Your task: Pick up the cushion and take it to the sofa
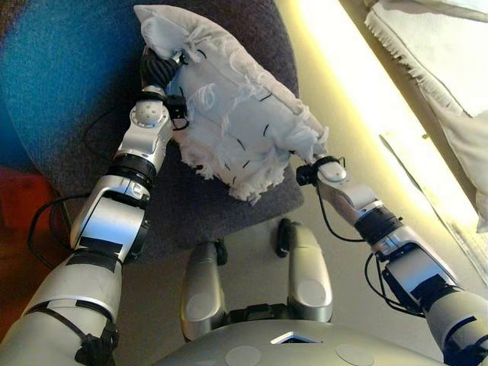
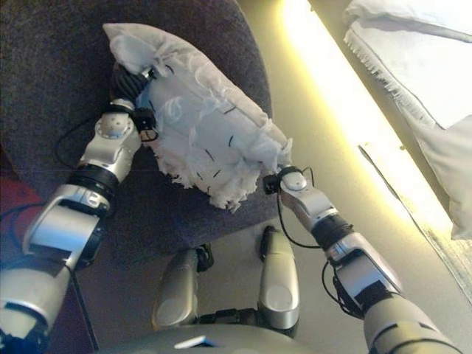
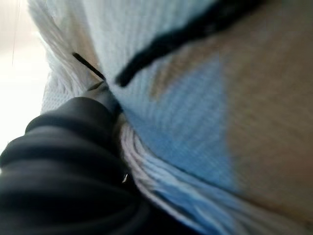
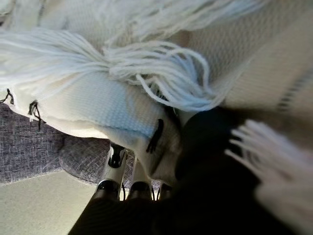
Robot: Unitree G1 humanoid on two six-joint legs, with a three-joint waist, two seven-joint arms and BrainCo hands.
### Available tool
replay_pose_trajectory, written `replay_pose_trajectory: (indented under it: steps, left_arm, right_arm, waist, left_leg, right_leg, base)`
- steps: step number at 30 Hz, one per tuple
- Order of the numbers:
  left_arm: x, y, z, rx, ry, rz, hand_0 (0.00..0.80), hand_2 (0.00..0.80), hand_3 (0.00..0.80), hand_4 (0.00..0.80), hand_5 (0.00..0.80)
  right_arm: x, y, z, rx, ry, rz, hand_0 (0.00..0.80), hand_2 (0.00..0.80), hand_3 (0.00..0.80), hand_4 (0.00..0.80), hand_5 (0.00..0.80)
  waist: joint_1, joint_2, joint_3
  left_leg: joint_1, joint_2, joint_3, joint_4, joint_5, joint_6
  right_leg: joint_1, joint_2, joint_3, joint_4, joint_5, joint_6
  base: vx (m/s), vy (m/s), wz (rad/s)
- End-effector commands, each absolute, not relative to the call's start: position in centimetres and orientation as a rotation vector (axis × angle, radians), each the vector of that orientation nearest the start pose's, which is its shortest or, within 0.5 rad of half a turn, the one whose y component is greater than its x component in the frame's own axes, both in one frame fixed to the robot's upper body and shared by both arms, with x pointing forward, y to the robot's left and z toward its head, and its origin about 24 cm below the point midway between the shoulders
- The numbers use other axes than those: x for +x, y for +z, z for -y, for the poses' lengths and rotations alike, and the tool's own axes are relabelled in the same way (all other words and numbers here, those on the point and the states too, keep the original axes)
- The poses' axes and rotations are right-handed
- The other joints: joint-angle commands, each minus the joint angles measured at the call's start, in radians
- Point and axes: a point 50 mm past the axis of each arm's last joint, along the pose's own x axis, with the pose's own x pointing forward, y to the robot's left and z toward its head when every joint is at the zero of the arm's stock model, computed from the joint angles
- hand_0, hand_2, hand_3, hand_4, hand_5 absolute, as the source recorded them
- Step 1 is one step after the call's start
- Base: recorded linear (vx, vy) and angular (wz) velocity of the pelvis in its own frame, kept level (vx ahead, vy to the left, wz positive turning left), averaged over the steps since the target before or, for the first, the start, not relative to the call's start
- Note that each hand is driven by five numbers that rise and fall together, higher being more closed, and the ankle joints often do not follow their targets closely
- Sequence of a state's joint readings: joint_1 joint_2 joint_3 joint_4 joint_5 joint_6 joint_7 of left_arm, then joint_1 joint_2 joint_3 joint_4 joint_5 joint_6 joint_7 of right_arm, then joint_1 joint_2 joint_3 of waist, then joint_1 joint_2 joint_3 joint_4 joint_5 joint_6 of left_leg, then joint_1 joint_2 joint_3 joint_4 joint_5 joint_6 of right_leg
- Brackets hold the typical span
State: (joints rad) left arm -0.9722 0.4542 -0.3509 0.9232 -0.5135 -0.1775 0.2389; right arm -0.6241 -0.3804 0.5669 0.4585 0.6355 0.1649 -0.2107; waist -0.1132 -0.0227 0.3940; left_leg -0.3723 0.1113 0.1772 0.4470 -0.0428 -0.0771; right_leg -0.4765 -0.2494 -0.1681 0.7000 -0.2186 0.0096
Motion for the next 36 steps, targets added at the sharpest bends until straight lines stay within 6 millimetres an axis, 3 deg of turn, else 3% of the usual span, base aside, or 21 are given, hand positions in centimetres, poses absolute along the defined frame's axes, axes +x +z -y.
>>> replay_pose_trajectory:
  steps: [1, 11, 17, 22, 24, 26, 30, 36]
  left_arm:
    - [41.2, 24.6, -13.6, 0.100, 0.010, 0.416, 0.000, 0.000, 0.000, 0.000, 0.000]
    - [41.3, 22.8, -17.1, 0.062, 0.131, 0.347, 0.000, 0.000, 0.000, 0.000, 0.000]
    - [40.7, 21.6, -20.7, 0.069, 0.176, 0.317, 0.000, 0.000, 0.000, 0.000, 0.000]
    - [39.5, 20.1, -23.9, 0.172, 0.207, 0.293, 0.000, 0.000, 0.000, 0.000, 0.000]
    - [38.3, 18.8, -26.0, 0.163, 0.221, 0.285, 0.000, 0.000, 0.000, 0.000, 0.000]
    - [37.3, 17.7, -26.8, 0.145, 0.228, 0.282, 0.000, 0.000, 0.000, 0.000, 0.000]
    - [35.0, 14.9, -27.6, 0.018, 0.213, 0.287, 0.000, 0.000, 0.000, 0.000, 0.000]
    - [30.9, 10.9, -25.5, -0.120, 0.106, 0.253, 0.000, 0.000, 0.000, 0.000, 0.000]
  right_arm:
    - [34.5, 12.6, 2.3, 0.083, 0.474, -0.043, 0.000, 0.000, 0.000, 0.000, 0.000]
    - [34.8, 12.1, 4.4, 0.169, 0.376, -0.049, 0.000, 0.000, 0.000, 0.000, 0.000]
    - [34.9, 11.1, 6.7, 0.172, 0.329, -0.061, 0.000, 0.000, 0.000, 0.000, 0.000]
    - [34.5, 10.1, 9.7, 0.235, 0.244, -0.083, 0.000, 0.000, 0.000, 0.000, 0.000]
    - [33.9, 9.0, 12.1, 0.284, 0.170, -0.095, 0.000, 0.000, 0.000, 0.000, 0.000]
    - [33.2, 7.9, 13.8, 0.295, 0.112, -0.102, 0.000, 0.000, 0.000, 0.000, 0.000]
    - [31.5, 6.6, 16.4, 0.333, 0.023, -0.092, 0.000, 0.000, 0.000, 0.000, 0.000]
    - [28.4, 4.8, 19.6, 0.310, -0.088, -0.085, 0.000, 0.000, 0.000, 0.000, 0.000]
  waist:
    - [0.012, 0.015, -0.023]
    - [0.020, 0.004, -0.037]
    - [0.038, 0.000, -0.081]
    - [0.054, 0.005, -0.134]
    - [0.063, 0.009, -0.166]
    - [0.072, 0.012, -0.198]
    - [0.089, 0.011, -0.250]
    - [0.110, 0.000, -0.308]
  left_leg:
    - [0.030, 0.055, -0.024, 0.138, -0.182, -0.056]
    - [0.075, 0.059, -0.023, 0.080, -0.143, -0.059]
    - [0.140, 0.050, -0.023, -0.001, -0.102, -0.055]
    - [0.202, 0.044, -0.019, -0.095, -0.061, -0.050]
    - [0.247, 0.043, -0.008, -0.156, -0.040, -0.048]
    - [0.278, 0.038, -0.002, -0.205, -0.022, -0.046]
    - [0.331, 0.031, 0.004, -0.282, 0.002, -0.035]
    - [0.392, 0.019, 0.011, -0.381, 0.028, -0.021]
  right_leg:
    - [0.098, -0.122, 0.112, -0.167, 0.109, 0.145]
    - [0.149, -0.118, 0.080, -0.211, 0.114, 0.149]
    - [0.234, -0.113, 0.036, -0.303, 0.135, 0.152]
    - [0.308, -0.092, 0.003, -0.396, 0.157, 0.153]
    - [0.359, -0.075, -0.020, -0.453, 0.162, 0.156]
    - [0.396, -0.061, -0.037, -0.502, 0.175, 0.157]
    - [0.451, -0.035, -0.056, -0.561, 0.187, 0.156]
    - [0.516, 0.002, -0.086, -0.648, 0.209, 0.154]
  base:
    - [0.000, 0.000, 0.00]
    - [0.022, -0.004, 0.00]
    - [0.089, -0.013, 0.00]
    - [0.111, -0.011, 0.07]
    - [0.155, -0.011, 0.00]
    - [0.147, -0.008, -0.02]
    - [0.132, -0.017, 0.12]
    - [0.069, -0.032, 0.15]
